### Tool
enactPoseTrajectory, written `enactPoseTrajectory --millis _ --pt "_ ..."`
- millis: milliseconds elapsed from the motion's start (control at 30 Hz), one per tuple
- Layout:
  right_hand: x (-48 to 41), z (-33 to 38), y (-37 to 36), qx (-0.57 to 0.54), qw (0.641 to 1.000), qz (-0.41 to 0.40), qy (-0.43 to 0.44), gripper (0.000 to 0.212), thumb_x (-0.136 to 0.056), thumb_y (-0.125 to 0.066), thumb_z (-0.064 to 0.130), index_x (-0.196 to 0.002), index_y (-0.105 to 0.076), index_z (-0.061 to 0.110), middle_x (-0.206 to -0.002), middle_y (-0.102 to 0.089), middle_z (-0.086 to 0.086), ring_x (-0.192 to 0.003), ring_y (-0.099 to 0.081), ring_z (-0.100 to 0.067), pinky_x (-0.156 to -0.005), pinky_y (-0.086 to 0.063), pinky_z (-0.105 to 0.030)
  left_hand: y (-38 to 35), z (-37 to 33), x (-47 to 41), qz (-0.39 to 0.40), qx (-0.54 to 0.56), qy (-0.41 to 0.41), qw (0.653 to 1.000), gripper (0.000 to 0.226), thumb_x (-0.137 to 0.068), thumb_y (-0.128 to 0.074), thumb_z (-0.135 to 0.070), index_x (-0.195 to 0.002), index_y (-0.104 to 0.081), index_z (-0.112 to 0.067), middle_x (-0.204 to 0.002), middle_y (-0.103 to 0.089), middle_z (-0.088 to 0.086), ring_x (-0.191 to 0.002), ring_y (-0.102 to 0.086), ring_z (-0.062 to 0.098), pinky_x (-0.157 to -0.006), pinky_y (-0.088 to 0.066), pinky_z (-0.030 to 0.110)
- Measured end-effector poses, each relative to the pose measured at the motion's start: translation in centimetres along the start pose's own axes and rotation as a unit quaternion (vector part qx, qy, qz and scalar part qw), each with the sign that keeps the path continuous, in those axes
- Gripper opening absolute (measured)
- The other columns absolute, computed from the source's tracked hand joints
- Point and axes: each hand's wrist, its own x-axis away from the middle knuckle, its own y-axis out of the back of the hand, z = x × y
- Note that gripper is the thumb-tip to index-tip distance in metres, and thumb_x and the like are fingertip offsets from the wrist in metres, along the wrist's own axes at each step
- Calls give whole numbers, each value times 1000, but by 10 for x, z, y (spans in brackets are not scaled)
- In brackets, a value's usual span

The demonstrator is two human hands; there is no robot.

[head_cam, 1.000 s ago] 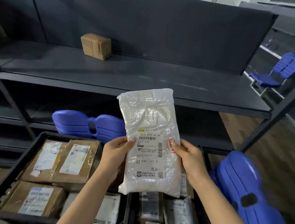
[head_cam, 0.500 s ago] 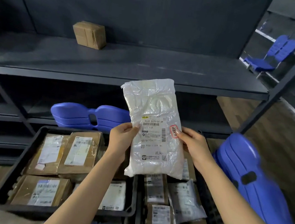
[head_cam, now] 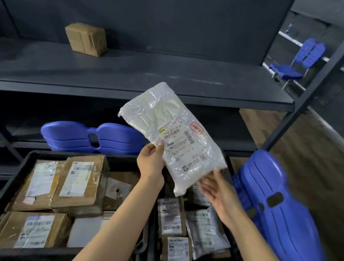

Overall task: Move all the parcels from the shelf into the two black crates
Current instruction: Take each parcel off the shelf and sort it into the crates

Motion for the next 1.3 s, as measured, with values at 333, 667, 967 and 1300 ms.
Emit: enactPoseTrajectory --millis 333,667,967,1300 --pt "-49 53 42 28 999 -34 32 17 -88 -64 9 -101 -69 18 -99 -75 0 -89 -72 -15 -63 -57 -26 -11 35 -9 -3 78 24 997 10 -91 -63 -15 -100 -62 -9 -98 -72 7 -87 -71 15 -80 -57 29" --pt "-105 103 99 138 990 26 -20 18 -88 -64 10 -106 -67 14 -98 -75 -2 -90 -72 -17 -64 -57 -29 26 43 -49 44 -131 24 990 41 -80 -76 -25 -117 -66 -14 -109 -72 9 -100 -69 23 -93 -52 37" --pt "-125 94 98 192 981 13 -24 31 -83 -73 17 -111 -61 13 -99 -73 -4 -91 -71 -20 -76 -58 -34 18 51 -64 -71 -330 -46 940 27 -83 -74 -23 -106 -71 -10 -51 -59 -3 -42 -48 12 -47 -42 22" --pt "-131 38 104 461 865 -150 126 23 -92 -59 19 -114 -61 11 -106 -67 -6 -86 -62 -17 -67 -48 -27 14 82 -70 -96 -489 -86 863 26 -82 -72 -27 -104 -69 -13 -87 -72 4 -85 -66 19 -71 -42 26"
